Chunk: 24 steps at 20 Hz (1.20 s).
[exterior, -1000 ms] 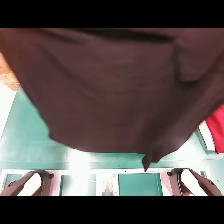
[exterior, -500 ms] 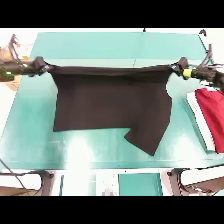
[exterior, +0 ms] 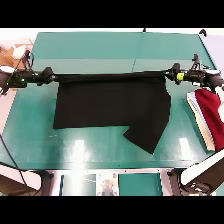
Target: Fold the shirts.
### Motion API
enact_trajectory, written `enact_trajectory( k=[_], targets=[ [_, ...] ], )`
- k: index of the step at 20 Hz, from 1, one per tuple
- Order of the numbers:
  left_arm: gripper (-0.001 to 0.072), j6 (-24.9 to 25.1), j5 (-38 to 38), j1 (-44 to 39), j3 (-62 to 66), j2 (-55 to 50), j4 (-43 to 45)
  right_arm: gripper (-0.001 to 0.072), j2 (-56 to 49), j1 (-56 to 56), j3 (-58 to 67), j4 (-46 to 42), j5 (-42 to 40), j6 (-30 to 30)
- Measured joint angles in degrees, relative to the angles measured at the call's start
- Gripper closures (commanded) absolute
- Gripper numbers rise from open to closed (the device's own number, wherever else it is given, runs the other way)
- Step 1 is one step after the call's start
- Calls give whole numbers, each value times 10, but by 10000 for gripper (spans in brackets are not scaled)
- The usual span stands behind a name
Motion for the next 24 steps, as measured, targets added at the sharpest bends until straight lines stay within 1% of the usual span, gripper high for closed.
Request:
enact_trajectory(
  k=[4, 7, 11, 17, 18, 19, 20, 21, 22, 23, 24],
  targets=[
    [683, -19, -40, 0, -2, -3, 51, 692, -5, -24, 5, -47, 73, 17],
    [683, -32, -59, 0, -13, -4, 75, 692, -7, -30, 3, -83, 100, 28],
    [683, -40, -70, 0, -29, -14, 89, 692, -8, -30, -5, -106, 112, 36],
    [682, -49, -76, 0, -34, -22, 96, 691, -8, -19, -24, -142, 101, 52],
    [682, -51, -80, 0, -34, -23, 98, 683, -8, -18, -26, -145, 97, 53],
    [682, -53, -84, 0, -34, -23, 100, 646, -8, -16, -27, -148, 94, 56],
    [681, -55, -86, 0, -34, -23, 99, 556, -8, -15, -28, -149, 91, 61],
    [573, -57, -89, 0, -34, -23, 99, 490, -8, -15, -28, -149, 89, 63],
    [290, -60, -96, 0, -32, -23, 100, 468, -8, -16, -26, -150, 88, 69],
    [209, -64, -108, 0, -27, -23, 101, 441, -8, -16, -22, -150, 94, 72],
    [210, -73, -126, 0, -17, -23, 106, 442, -6, -20, -14, -148, 105, 75]
  ],
)
